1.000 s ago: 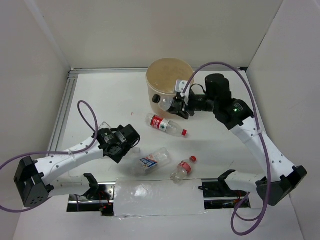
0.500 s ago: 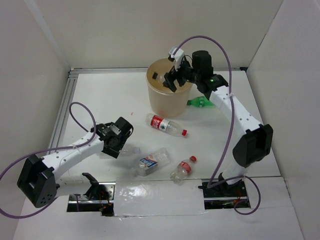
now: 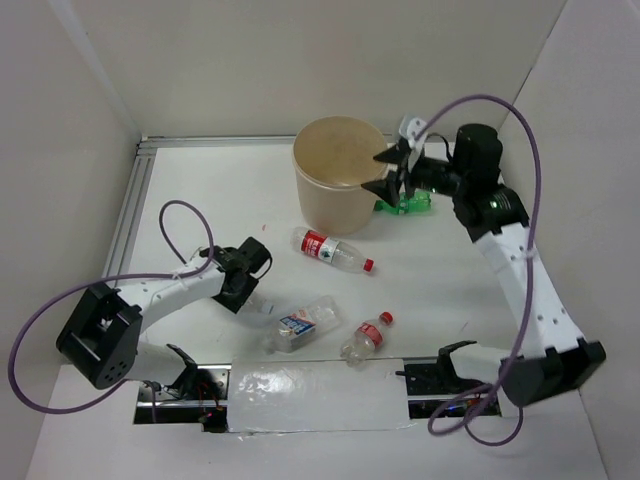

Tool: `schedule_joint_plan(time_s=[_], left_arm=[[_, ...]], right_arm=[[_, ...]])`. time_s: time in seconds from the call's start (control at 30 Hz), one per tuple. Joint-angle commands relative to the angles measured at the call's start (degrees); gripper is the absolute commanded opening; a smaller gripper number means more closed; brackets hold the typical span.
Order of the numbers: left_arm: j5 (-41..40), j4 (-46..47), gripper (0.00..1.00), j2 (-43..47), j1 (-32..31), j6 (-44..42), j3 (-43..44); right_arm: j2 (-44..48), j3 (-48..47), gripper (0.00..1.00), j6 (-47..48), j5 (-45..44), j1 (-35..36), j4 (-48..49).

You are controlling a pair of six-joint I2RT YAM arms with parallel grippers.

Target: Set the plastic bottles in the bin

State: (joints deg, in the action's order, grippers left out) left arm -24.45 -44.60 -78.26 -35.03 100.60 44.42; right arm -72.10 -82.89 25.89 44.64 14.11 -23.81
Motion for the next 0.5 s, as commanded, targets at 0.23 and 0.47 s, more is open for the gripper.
schedule_joint_plan(time_s=[0.23, 0.47], left_arm=[[-13.33, 5.53, 0.16, 5.74, -9.52, -27.48, 23.93], [-12.91, 38.33, 0.16, -0.82, -12.79, -58.81, 35.19]], right_arm=[[19.35, 27.32, 0.53, 27.26, 8.89, 0.66, -17.57], [22.26, 36.03, 0.65, 28.87, 8.36, 1.18, -18.29]])
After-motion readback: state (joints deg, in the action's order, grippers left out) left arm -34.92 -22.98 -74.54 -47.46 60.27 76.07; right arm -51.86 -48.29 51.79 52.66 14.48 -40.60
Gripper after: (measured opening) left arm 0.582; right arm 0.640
